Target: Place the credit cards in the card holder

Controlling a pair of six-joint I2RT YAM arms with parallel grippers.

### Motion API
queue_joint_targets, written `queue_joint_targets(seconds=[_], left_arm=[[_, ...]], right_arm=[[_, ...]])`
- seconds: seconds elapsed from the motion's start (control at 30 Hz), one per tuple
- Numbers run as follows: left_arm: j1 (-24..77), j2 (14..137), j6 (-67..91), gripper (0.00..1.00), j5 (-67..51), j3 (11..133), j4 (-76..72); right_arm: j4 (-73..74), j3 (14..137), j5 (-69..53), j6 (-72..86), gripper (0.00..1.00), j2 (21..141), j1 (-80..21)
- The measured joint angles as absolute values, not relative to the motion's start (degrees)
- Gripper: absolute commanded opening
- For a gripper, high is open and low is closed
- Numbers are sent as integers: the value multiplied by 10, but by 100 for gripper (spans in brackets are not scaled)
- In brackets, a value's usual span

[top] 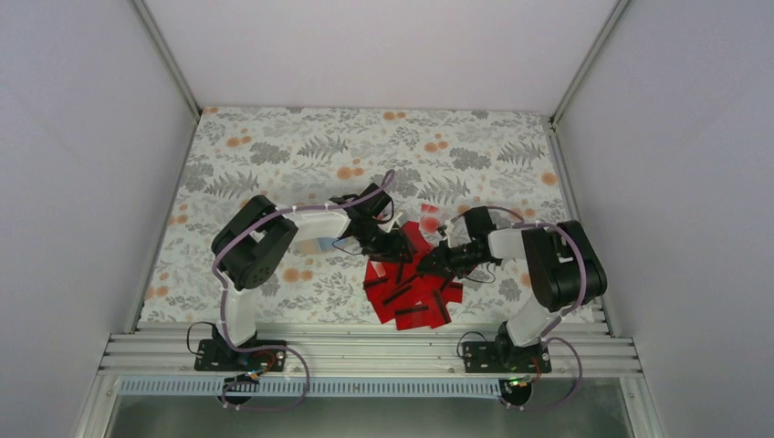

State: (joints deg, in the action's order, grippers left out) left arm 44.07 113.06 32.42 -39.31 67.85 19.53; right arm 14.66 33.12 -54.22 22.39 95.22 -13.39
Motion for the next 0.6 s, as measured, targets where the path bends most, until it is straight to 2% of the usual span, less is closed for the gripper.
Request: queue_joint_targets(seconds=[0.3, 0.6], left_arm=[[435, 1130, 333, 48, -394, 677, 180], [425, 1124, 342, 46, -412, 655, 147]], right_arm=[[138, 335, -558, 229, 9, 967, -131], [124, 333, -572, 239, 14, 964, -131]])
